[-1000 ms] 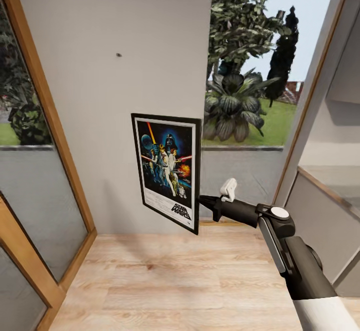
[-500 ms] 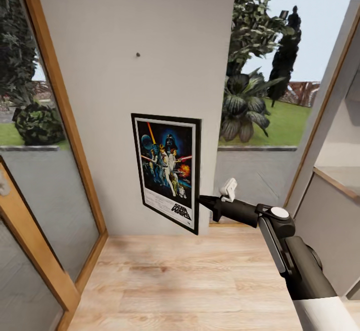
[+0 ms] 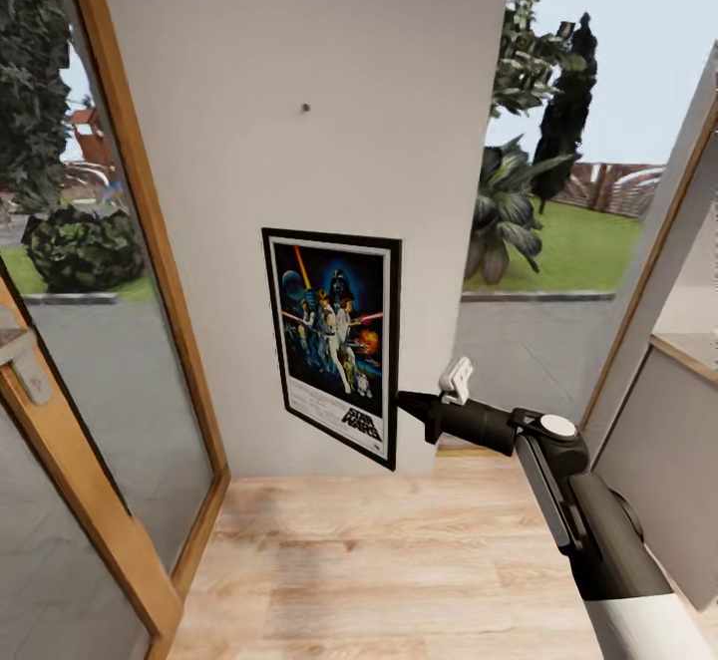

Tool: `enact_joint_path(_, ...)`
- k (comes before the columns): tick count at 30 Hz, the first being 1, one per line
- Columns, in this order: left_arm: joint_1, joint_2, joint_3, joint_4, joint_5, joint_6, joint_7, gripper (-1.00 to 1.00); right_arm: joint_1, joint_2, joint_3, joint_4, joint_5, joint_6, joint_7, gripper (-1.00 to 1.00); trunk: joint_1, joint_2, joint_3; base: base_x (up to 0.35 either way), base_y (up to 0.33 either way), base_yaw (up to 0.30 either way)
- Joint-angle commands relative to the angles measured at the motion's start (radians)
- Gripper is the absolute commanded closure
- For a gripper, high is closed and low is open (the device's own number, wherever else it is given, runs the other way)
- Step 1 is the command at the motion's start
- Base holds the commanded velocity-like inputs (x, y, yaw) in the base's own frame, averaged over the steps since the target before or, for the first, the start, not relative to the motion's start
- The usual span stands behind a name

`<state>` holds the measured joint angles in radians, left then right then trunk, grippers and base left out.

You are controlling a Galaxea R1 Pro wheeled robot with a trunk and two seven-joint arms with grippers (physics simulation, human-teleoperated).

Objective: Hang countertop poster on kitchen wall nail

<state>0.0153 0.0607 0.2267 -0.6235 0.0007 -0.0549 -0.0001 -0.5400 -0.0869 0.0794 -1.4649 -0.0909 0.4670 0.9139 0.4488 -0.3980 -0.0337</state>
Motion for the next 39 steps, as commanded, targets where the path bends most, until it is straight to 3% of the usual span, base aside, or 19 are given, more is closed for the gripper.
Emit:
enact_joint_path(1,0.0,0.0,0.0,-0.001,0.0,-0.002,0.0,-1.0,0.0,0.0,0.001,0.0,-0.012,0.012,0.0,1.0,0.001,-0.002,-0.002,0.279,0.194,-0.236)
enact_joint_path(39,0.0,0.001,-0.001,-0.001,-0.001,0.0,0.0,-1.0,0.004,0.0,0.001,0.0,-0.013,0.012,0.0,1.0,0.001,-0.002,-0.001,0.336,0.007,-0.009)
